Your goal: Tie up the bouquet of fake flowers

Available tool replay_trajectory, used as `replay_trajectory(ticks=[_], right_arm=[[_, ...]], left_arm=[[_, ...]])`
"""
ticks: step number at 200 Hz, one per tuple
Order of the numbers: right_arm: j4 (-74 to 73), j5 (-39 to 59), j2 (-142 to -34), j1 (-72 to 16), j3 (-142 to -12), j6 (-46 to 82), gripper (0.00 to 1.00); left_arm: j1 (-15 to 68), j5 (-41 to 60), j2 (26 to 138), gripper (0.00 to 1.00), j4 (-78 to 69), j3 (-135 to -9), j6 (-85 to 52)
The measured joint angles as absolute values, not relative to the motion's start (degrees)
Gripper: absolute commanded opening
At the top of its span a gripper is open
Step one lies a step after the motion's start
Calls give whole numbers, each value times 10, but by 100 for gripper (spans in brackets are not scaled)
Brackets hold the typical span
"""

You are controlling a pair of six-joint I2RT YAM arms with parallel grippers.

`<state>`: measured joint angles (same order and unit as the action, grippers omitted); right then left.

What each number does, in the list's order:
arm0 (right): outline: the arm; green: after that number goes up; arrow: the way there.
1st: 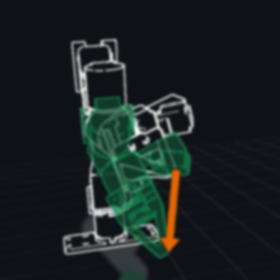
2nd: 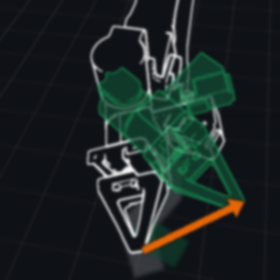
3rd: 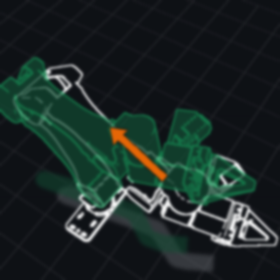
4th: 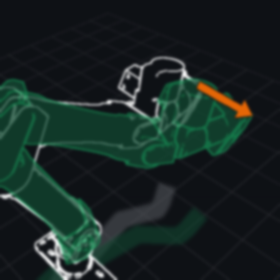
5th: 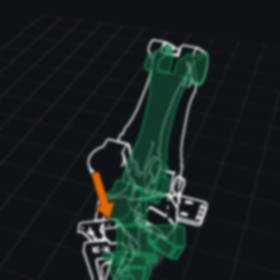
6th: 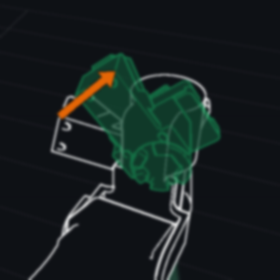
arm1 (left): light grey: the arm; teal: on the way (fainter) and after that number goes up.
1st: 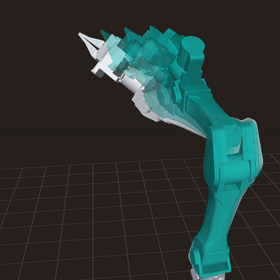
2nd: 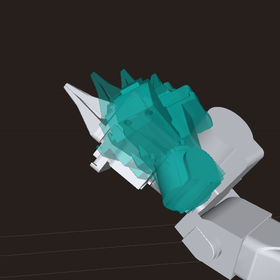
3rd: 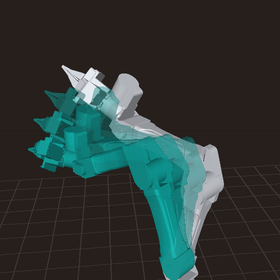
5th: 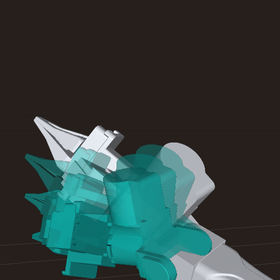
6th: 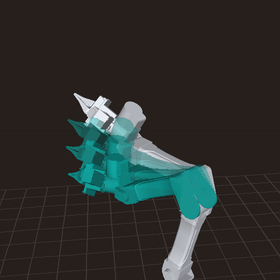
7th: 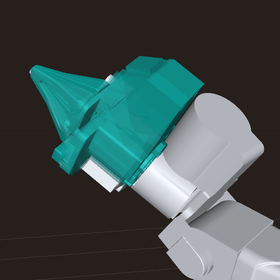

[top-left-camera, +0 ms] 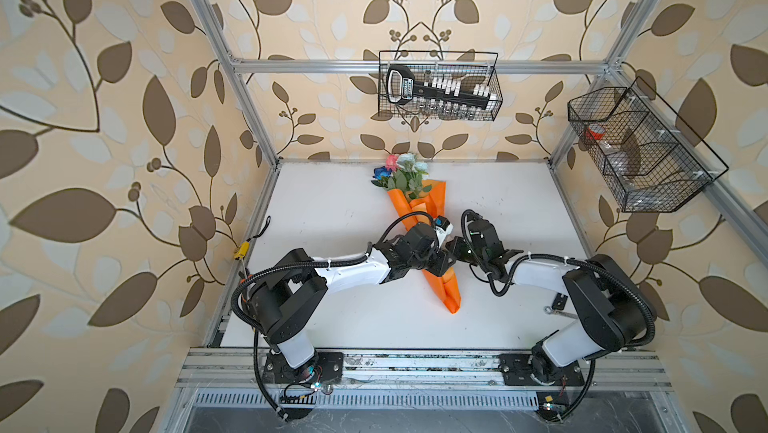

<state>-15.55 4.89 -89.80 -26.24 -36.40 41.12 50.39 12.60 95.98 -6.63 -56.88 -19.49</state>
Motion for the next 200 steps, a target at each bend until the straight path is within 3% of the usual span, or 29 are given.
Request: replay_trajectory(ticks=[32,105,120,169,200], right_arm=[[-150,61,-898,-252,-367,409,20],[-109,77,-866,-250,-374,404,32],[-100,80,-853,-250,-374,403,35],[-54,82,-776,-250,-374,390,45],[-16,54,-706,-250,-374,373,48]], left_arm=[[502,128,958,9,-49,-542,-194],[469,109,923,7,-15,-467,-196],[460,104,923,14,-14,-466,-195],[456,100,844,59,25,-455,-180],[456,97,748,65,39,-456,-182]])
